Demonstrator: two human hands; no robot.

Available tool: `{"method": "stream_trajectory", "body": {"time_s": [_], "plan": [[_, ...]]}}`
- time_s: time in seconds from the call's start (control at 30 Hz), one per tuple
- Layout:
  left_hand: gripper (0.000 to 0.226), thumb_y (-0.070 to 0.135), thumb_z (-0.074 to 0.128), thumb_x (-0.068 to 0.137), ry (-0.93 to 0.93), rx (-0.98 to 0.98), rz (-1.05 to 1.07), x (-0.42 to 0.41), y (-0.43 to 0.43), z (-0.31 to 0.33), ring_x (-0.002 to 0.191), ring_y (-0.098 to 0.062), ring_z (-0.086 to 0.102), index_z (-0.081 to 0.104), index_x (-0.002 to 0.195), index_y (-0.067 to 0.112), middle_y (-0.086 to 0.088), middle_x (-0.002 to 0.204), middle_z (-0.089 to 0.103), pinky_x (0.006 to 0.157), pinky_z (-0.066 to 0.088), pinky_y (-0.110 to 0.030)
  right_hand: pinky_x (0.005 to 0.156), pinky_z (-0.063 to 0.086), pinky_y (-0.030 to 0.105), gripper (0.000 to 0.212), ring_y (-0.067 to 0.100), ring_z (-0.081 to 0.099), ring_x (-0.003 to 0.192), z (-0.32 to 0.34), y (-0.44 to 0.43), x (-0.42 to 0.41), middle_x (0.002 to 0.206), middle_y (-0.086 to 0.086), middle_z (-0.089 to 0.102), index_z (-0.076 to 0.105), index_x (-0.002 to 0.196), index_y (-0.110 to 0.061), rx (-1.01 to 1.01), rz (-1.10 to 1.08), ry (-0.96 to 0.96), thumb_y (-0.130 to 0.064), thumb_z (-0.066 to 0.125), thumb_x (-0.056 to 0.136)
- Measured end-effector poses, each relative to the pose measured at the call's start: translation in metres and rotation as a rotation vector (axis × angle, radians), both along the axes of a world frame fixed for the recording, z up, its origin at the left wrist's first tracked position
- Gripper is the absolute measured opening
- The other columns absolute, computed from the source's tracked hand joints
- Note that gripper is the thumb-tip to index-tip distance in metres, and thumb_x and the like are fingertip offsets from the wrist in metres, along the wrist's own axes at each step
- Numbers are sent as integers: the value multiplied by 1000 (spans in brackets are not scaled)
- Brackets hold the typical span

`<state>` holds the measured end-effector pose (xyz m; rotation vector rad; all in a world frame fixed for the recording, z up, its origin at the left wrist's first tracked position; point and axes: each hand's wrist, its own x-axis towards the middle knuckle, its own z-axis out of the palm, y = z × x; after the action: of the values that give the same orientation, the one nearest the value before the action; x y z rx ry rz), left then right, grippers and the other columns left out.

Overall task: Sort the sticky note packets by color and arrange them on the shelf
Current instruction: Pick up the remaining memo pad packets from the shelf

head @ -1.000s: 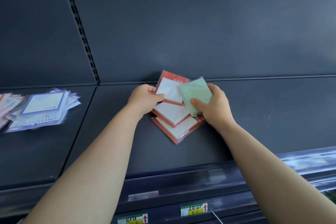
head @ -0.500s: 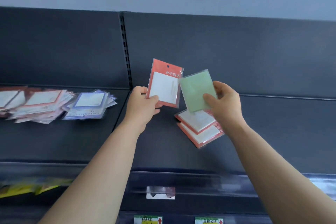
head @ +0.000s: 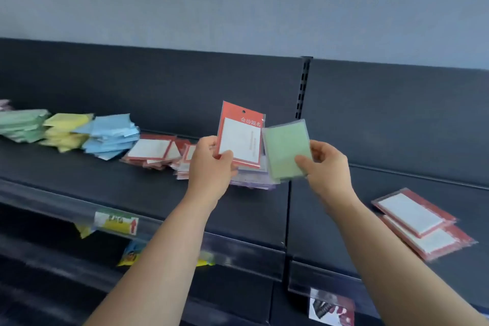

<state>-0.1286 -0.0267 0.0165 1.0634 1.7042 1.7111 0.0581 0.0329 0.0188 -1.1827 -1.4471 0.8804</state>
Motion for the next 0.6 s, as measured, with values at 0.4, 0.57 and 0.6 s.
{"method": "stream_trajectory", "body": {"time_s": [0.4,0.57,0.6], "plan": [[29,8,52,95,25,-18,103,-193,-49,16,101,-18,64,45,115,28,3,120,58,68,59,-26,80,51,25,36,13,64,97,15,-27,-188,106,-4,68,62,119,-12,-1,85,29,1,56,86],[29,6,50,96,14,-24,154,-234,-54,18,104,-21,64,44,115,26,2,122,57,62,56,-22,79,47,23,36,12,63,99,16,-23,-231,109,-4,67,60,121,-13,-8,102,-12,-1,56,88],[28,6,49,96,13,-26,163,-239,-54,17,105,-21,64,44,115,26,2,121,57,62,55,-21,81,48,24,36,13,63,99,16,-21,-237,110,-3,67,60,122,-12,-12,109,-14,-1,56,88]]}}
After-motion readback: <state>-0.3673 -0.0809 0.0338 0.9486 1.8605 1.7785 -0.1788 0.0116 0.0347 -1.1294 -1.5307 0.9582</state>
